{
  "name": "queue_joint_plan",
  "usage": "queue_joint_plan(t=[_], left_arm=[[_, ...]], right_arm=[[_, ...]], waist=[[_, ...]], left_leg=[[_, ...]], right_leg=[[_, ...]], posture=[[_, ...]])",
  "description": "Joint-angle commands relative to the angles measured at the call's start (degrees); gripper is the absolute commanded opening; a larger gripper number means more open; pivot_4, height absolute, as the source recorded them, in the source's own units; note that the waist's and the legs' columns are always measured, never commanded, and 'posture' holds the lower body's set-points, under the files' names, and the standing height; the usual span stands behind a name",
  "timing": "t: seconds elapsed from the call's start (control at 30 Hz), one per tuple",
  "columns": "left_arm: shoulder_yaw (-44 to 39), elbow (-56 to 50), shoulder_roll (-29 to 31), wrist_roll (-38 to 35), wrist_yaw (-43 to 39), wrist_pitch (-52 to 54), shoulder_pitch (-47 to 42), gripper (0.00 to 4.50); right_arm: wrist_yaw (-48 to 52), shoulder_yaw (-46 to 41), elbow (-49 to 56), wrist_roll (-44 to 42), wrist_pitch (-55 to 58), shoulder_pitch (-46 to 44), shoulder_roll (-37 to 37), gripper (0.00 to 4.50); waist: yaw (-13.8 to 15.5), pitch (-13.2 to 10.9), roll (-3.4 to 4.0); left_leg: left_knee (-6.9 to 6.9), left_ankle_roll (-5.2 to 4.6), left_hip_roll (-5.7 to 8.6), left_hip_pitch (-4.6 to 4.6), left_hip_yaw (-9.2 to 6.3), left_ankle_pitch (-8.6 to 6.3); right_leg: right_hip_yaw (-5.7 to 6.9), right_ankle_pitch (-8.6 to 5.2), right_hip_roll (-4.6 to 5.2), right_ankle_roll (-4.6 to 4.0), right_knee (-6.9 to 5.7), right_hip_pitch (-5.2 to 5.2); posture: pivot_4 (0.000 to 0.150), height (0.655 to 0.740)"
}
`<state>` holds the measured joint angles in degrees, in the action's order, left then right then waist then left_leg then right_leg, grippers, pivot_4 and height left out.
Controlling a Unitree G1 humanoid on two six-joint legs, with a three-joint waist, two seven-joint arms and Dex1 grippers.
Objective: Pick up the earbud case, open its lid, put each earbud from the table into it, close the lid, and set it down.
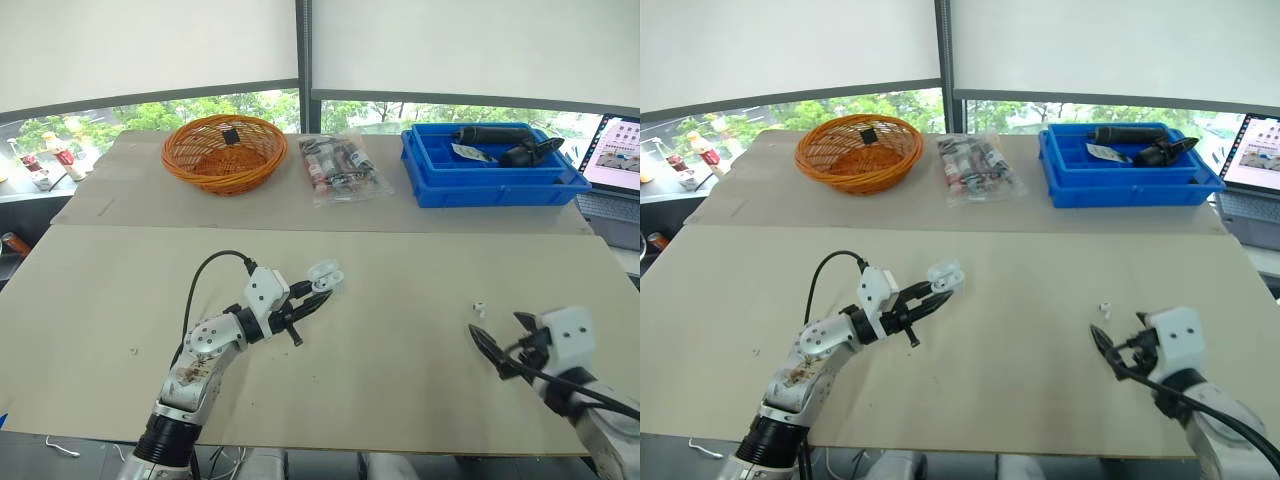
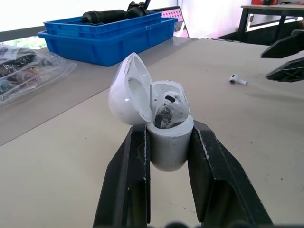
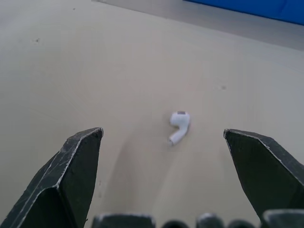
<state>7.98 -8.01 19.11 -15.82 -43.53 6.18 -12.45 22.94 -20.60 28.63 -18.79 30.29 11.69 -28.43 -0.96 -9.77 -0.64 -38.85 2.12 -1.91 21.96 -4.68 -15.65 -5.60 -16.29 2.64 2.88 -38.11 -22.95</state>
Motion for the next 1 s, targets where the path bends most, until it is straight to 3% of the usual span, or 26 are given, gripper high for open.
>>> queue_joint_plan(t=[0.03,0.4,0.8,0.83,1.0], left_arm=[[0.24,-1.51,-0.07,-0.10,-0.30,-1.03,-0.01,0.58],[0.49,-1.94,0.48,-0.26,-0.67,-0.82,0.36,0.58],[0.80,-2.16,0.88,-0.50,-1.44,-0.65,0.41,0.58],[0.80,-2.23,0.91,-0.49,-1.45,-0.63,0.45,0.58],[0.92,-2.84,1.25,-0.50,-1.60,-0.32,0.85,0.58]], right_arm=[[-3.95,1.45,-2.23,1.59,2.14,-4.07,1.08,4.50],[-7.52,2.24,-12.16,2.95,3.02,-8.86,4.02,4.50],[-7.75,3.92,-14.26,2.40,5.55,-10.68,5.54,0.52],[-7.24,4.12,-13.92,2.30,5.65,-10.53,5.23,0.33],[2.32,7.13,-13.50,3.22,1.74,-8.73,-2.75,0.33]], waist=[[0.08,0.00,0.00],[-0.05,0.02,0.03],[-0.48,0.07,0.00],[-0.53,0.09,-0.01],[-0.69,0.09,-0.01]], left_leg=[[0.00,0.00,0.00,0.00,0.00,0.00],[0.01,0.00,0.00,0.03,0.00,0.00],[0.01,0.00,-0.03,-0.05,0.00,0.00],[0.01,0.00,-0.03,-0.05,0.00,0.00],[0.01,0.00,-0.02,-0.05,0.00,0.00]], right_leg=[[0.00,0.00,0.00,0.00,0.00,0.00],[-0.01,0.00,0.00,0.00,-0.04,-0.06],[0.00,0.01,-0.03,0.00,-0.08,-0.02],[0.00,0.01,-0.03,0.00,-0.08,-0.02],[-0.01,0.00,-0.02,0.00,-0.06,-0.01]], posture=[[0.150,0.7114],[0.150,0.7114],[0.150,0.7114],[0.150,0.7114],[0.150,0.7114]])
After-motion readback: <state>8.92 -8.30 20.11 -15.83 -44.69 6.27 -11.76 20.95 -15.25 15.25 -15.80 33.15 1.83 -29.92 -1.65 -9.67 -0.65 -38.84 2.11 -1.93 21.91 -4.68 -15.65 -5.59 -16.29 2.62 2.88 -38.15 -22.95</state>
